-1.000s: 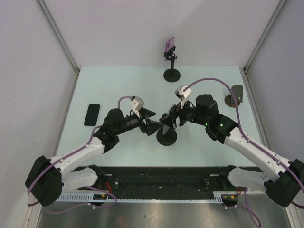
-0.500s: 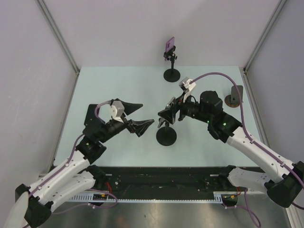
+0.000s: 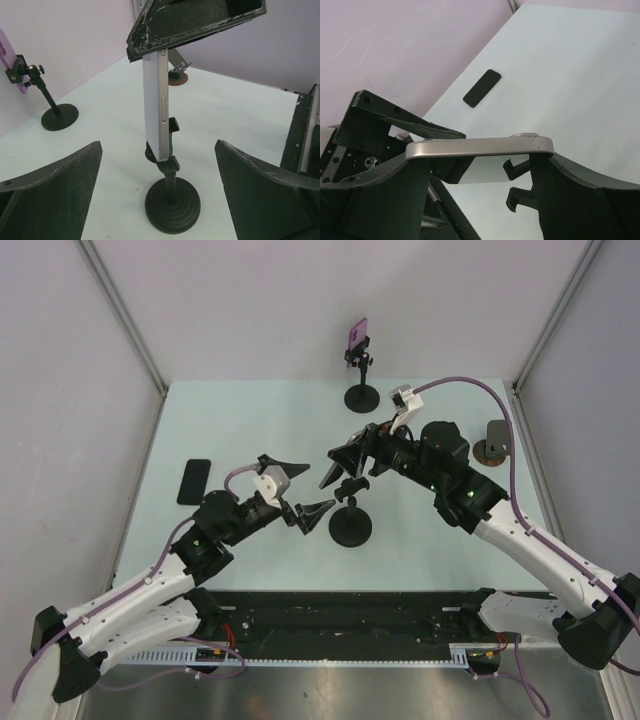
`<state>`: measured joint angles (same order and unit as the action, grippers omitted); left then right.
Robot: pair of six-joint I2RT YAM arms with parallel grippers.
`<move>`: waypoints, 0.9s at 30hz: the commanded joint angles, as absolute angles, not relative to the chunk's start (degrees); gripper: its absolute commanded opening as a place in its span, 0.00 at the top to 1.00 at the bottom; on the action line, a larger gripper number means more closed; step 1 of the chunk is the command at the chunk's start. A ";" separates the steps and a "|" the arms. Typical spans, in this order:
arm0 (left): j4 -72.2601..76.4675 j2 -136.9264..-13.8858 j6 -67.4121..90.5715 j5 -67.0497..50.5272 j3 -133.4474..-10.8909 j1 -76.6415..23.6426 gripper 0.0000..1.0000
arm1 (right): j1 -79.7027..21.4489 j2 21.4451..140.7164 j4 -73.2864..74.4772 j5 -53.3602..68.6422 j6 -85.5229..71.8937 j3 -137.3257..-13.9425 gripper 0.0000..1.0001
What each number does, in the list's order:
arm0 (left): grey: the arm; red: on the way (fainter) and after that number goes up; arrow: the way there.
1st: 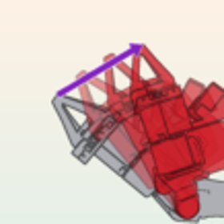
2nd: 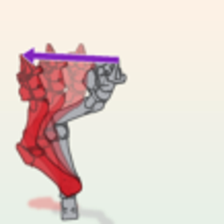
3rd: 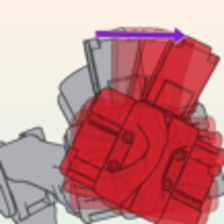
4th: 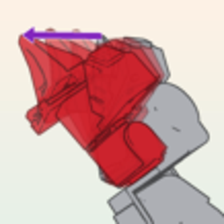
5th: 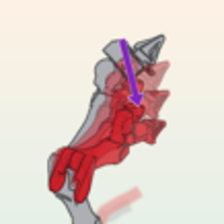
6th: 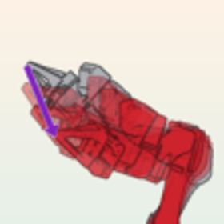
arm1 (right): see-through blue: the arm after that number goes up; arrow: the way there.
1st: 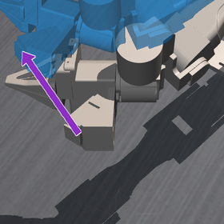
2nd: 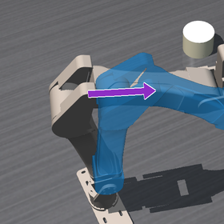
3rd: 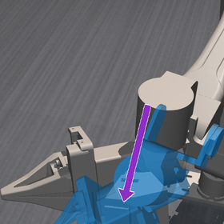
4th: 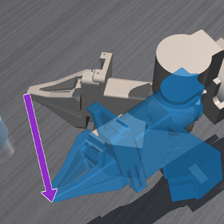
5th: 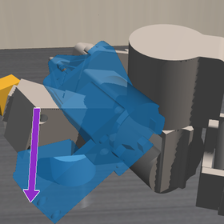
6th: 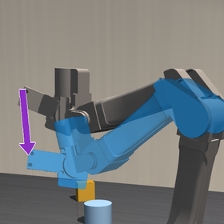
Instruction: Remove the phone from the phone stand
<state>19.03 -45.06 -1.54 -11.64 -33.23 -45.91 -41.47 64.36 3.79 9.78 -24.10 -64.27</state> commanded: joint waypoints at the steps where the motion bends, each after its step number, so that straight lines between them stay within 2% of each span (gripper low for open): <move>1: 20.04 -46.75 -8.08 -5.28 -36.82 -47.02 0.02 | -43.06 64.86 -3.42 7.91 -28.82 -67.41 1.00; 7: 20.13 -48.78 -8.44 -2.55 -38.58 -47.11 0.14 | -44.21 65.92 -5.45 8.09 -30.32 -67.41 1.00; 10: 20.13 -49.30 -8.09 -2.37 -39.11 -47.20 0.25 | -44.91 66.62 -5.80 7.82 -30.94 -67.41 1.00; 11: 20.13 -49.39 -7.91 -2.29 -39.20 -47.28 0.36 | -45.17 66.97 -5.89 7.74 -31.20 -67.33 1.00; 13: 20.13 -49.48 -6.95 -1.33 -39.11 -47.29 0.50 | -45.44 67.41 -6.15 7.82 -31.64 -67.41 1.00; 14: 20.13 -49.48 -6.51 -1.06 -39.11 -47.29 0.67 | -45.44 67.50 -6.24 7.91 -31.73 -67.41 1.00; 16: 20.13 -49.40 -5.19 -0.88 -38.85 -47.29 0.84 | -45.53 68.29 -6.50 8.52 -32.25 -67.41 1.00; 17: 20.13 -49.22 -4.84 -0.27 -38.76 -47.29 1.00 | -45.53 68.38 -6.50 8.53 -32.52 -67.41 1.00; 19: 20.13 -49.13 -3.61 -0.09 -38.50 -47.29 1.00 | -45.53 68.64 -6.15 8.70 -32.52 -67.41 0.97; 20: 20.13 -49.04 -2.82 1.39 -38.41 -47.29 0.99 | -45.44 68.64 -5.98 8.70 -32.52 -67.41 0.91; 21: 20.13 -48.87 -2.38 1.93 -38.23 -47.29 1.00 | -45.35 68.56 -5.54 8.70 -32.00 -67.41 0.75; 23: 20.04 -48.17 -1.33 3.94 -37.97 -47.20 1.00 | -44.83 67.94 -5.10 8.70 -31.47 -67.41 0.54; 24: 20.04 -47.99 -1.06 4.83 -37.71 -47.02 1.00 | -44.48 67.68 -4.58 8.88 -31.12 -67.41 0.36; 26: 19.95 -47.73 -0.79 6.06 -37.44 -46.67 0.99 | -43.07 66.71 -3.87 9.57 -29.97 -67.41 0.21; 27: 19.78 -47.64 -0.62 7.20 -37.18 -46.06 1.00 | -42.46 66.36 -3.08 9.75 -29.80 -67.41 0.17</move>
